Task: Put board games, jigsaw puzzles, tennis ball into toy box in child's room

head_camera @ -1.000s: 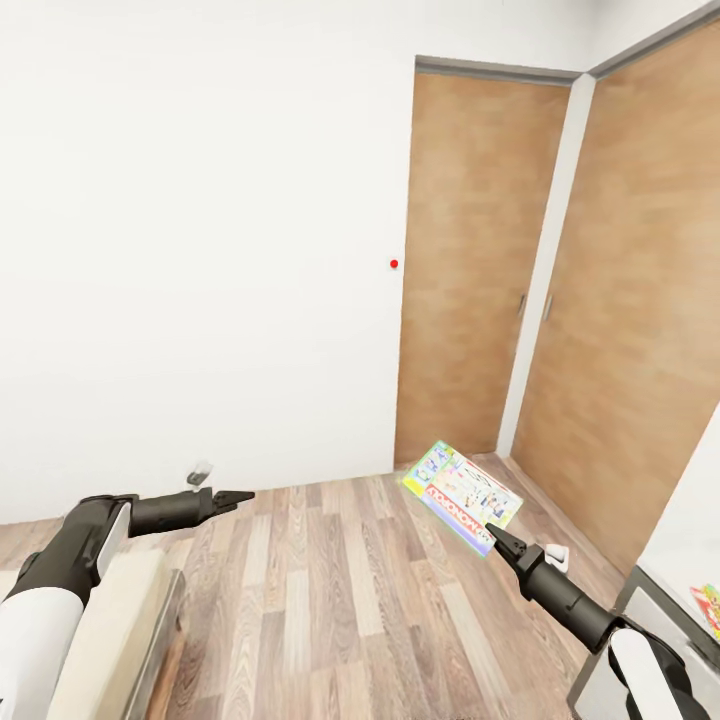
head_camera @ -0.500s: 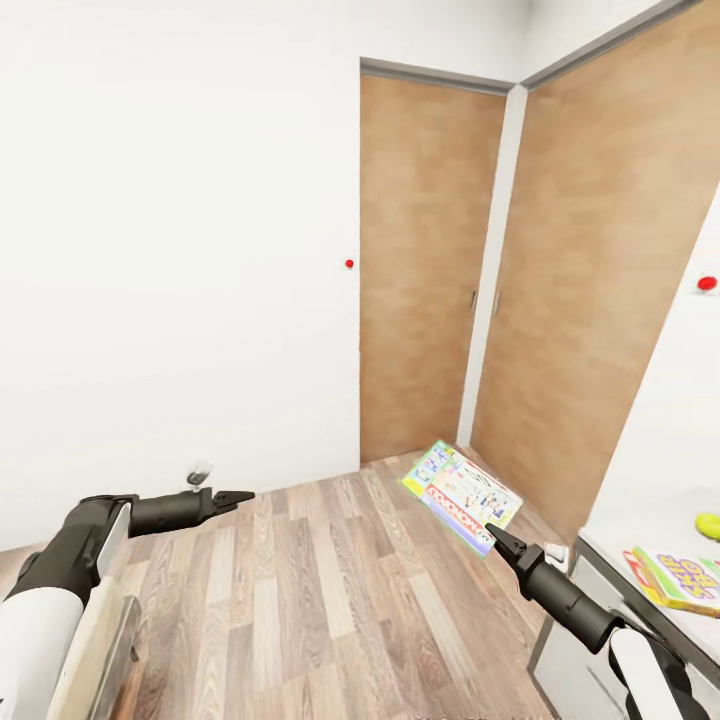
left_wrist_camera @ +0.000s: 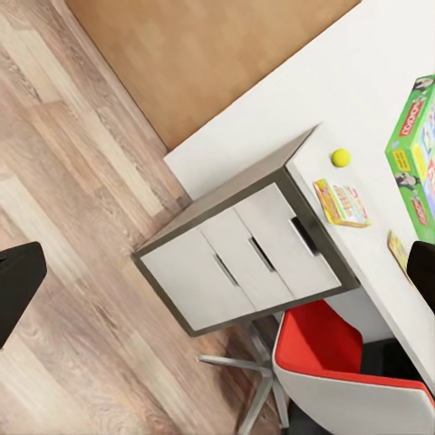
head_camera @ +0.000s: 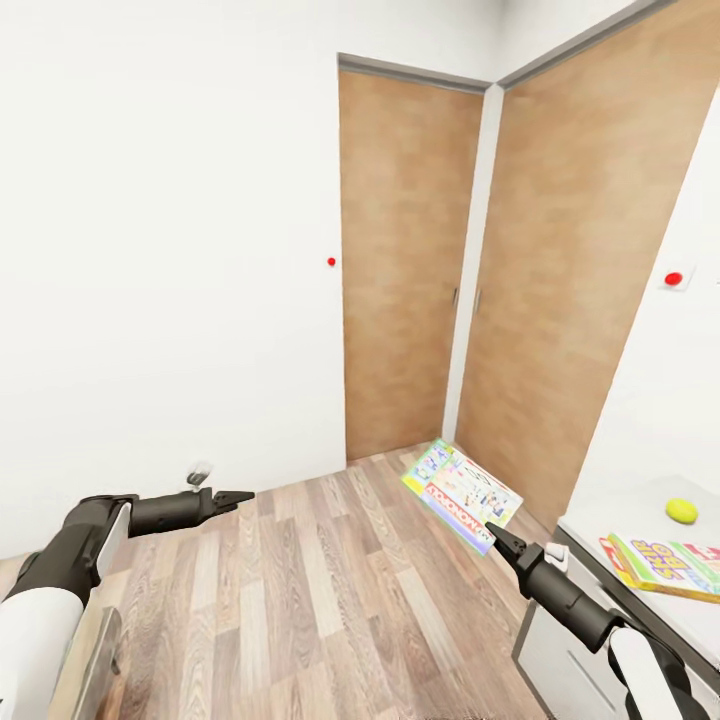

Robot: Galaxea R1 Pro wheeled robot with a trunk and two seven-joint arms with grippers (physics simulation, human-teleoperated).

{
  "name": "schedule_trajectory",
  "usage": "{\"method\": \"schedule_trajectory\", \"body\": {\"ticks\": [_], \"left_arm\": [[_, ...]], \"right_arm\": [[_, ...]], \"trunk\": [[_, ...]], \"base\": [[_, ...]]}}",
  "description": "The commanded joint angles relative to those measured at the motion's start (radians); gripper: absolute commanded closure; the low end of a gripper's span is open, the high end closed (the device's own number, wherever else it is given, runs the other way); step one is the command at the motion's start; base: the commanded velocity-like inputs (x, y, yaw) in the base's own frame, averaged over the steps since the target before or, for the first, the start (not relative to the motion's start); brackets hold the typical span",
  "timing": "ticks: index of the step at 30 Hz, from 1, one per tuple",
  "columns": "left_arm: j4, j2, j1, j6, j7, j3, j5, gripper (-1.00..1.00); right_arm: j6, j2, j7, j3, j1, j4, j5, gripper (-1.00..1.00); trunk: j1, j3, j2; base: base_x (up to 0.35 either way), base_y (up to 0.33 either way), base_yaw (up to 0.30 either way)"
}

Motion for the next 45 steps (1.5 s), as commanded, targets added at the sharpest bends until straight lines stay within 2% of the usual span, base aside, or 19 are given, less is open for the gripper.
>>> {"method": "schedule_trajectory", "body": {"ticks": [1,29,38,45], "left_arm": [[0.000,0.000,0.000,0.009,-0.004,0.002,-0.001,-1.00],[0.000,0.003,0.000,-0.001,-0.011,0.003,0.000,-1.00],[0.000,0.006,-0.001,0.003,-0.013,0.006,0.005,-1.00],[0.000,0.003,0.000,0.003,-0.013,0.005,0.002,-1.00]], "right_arm": [[0.007,0.000,0.002,-0.002,-0.001,0.001,-0.003,1.00],[0.007,-0.002,0.010,-0.002,-0.001,0.004,-0.005,1.00],[0.007,-0.003,0.011,-0.002,-0.001,0.004,-0.004,1.00],[0.007,-0.002,0.013,-0.002,-0.001,0.004,-0.003,1.00]], "trunk": [[0.000,-0.002,-0.001],[0.000,-0.041,-0.001],[0.000,-0.049,-0.001],[0.000,-0.050,-0.001]], "base": [[0.000,0.000,-0.085],[-0.013,0.012,-0.141],[0.000,0.000,-0.203],[0.000,0.000,-0.037]]}}
